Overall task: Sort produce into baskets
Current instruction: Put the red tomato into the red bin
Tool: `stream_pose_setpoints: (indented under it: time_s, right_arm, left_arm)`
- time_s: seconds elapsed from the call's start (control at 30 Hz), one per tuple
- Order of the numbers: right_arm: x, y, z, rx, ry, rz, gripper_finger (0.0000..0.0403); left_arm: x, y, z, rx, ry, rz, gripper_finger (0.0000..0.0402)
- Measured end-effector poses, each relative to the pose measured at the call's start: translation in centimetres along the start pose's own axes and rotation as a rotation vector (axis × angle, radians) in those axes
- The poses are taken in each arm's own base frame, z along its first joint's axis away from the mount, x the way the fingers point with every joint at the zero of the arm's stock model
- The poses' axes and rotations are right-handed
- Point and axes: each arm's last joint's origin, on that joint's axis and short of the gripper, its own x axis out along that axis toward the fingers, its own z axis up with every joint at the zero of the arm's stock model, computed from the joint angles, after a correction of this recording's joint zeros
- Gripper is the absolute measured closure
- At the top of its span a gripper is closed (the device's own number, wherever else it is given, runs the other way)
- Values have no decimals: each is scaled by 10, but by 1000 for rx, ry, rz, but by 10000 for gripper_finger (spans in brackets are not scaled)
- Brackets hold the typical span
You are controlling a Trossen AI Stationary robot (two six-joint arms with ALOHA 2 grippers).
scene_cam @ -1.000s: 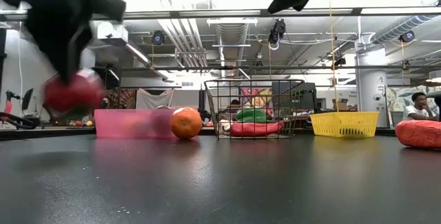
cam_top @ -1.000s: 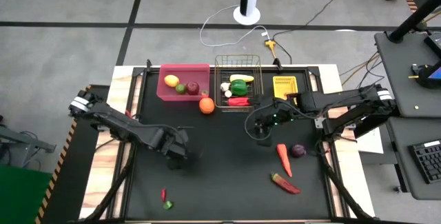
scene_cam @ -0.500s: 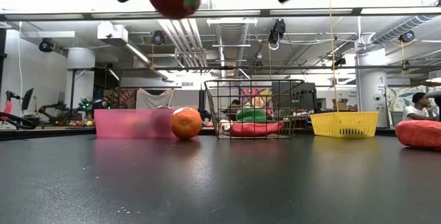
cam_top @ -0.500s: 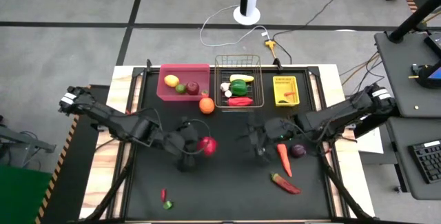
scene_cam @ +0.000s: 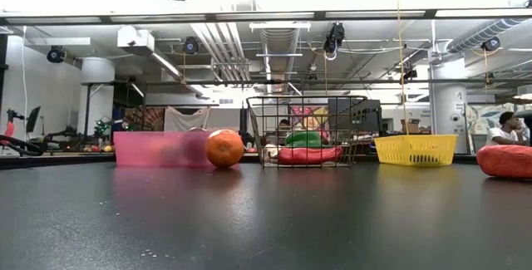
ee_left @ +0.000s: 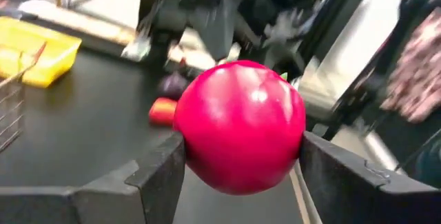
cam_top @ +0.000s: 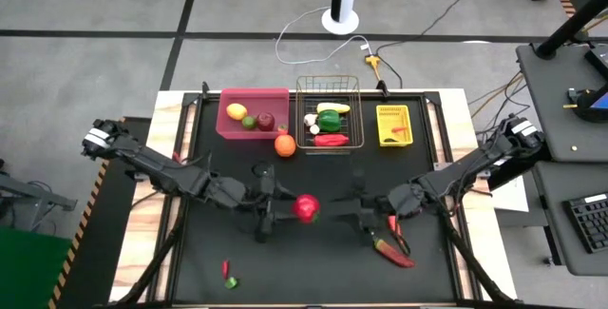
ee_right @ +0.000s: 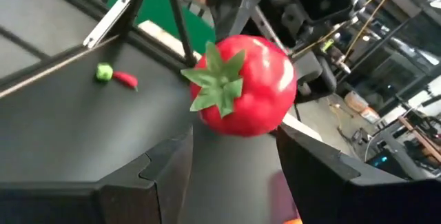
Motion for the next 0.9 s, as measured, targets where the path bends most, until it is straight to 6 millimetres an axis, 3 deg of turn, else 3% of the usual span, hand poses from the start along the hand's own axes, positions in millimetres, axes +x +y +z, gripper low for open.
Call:
stream_pose_setpoints:
  time_s: [0.33,0.6,0.77,0.9]
  right_arm:
    - [-3,-13,22,62,-227,-109,200]
    - [-6,-12,23,87,-413,-110,200]
    - [17,9,9,-15,-452,-97,200]
    - [38,31,-11,-78,-419,-201,200]
  left_arm:
    - [-15,8,-11,15,-379,-276,155]
    - [-22,13,-18,15,-430,-316,155]
    - [-23,12,-18,16,-437,-360,155]
    - [-25,9,-16,-51,-414,-470,155]
